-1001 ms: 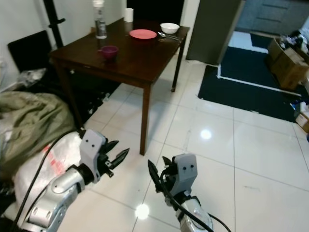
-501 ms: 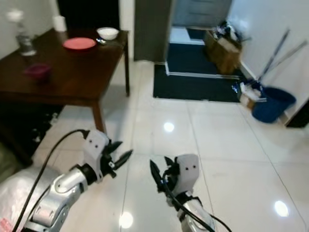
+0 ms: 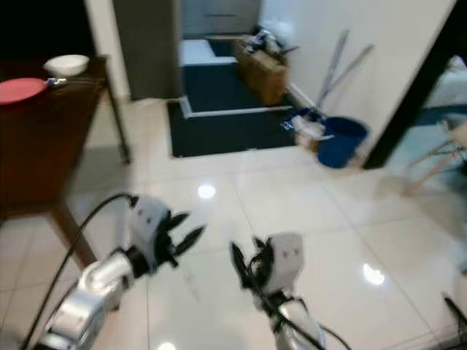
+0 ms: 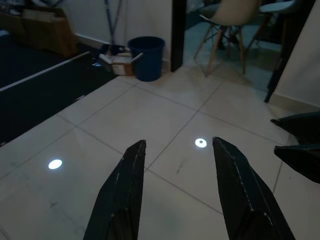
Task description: Setting the table
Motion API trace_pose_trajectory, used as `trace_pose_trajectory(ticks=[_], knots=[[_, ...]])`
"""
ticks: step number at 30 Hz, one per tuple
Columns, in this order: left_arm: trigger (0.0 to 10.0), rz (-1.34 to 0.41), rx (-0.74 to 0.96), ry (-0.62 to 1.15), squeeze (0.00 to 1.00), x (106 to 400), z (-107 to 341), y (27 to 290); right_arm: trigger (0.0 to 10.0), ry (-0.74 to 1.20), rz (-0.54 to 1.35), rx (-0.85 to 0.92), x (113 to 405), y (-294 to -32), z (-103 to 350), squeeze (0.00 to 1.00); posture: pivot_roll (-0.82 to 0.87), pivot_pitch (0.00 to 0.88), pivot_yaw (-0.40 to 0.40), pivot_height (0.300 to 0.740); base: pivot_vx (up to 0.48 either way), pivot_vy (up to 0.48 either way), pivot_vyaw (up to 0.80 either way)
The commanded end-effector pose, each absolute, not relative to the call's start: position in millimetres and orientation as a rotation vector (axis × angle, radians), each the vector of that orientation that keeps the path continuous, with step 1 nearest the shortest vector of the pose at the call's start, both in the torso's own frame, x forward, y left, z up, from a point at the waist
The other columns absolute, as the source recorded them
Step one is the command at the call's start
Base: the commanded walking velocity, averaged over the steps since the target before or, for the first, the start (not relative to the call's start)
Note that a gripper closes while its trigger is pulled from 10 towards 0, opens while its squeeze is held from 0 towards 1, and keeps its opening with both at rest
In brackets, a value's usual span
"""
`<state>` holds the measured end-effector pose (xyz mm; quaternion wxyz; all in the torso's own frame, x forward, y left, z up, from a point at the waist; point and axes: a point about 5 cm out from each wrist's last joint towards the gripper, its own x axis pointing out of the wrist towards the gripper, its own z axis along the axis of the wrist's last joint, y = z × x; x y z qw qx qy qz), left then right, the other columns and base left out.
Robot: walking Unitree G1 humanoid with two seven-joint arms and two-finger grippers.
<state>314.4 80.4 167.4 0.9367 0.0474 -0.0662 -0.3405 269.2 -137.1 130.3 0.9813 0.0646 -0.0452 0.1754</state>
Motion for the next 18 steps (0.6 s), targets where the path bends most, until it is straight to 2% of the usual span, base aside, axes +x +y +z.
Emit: trace_pose_trajectory(ticks=[1, 18], knots=[[10.0, -0.710, 0.096, -0.128, 0.00, 312.1, 164.3, 77.7, 10.0, -0.080, 0.338, 0.124, 267.7, -141.4, 127.3, 0.00, -0.05, 0.112, 0.111, 0.740, 0.480, 0.000, -0.73], [10.0, -0.719, 0.096, -0.126, 0.00, 311.7, 163.7, 76.6, 10.0, -0.079, 0.328, 0.125, 266.3, -142.1, 126.7, 0.00, -0.06, 0.116, 0.115, 0.740, 0.480, 0.000, -0.73]])
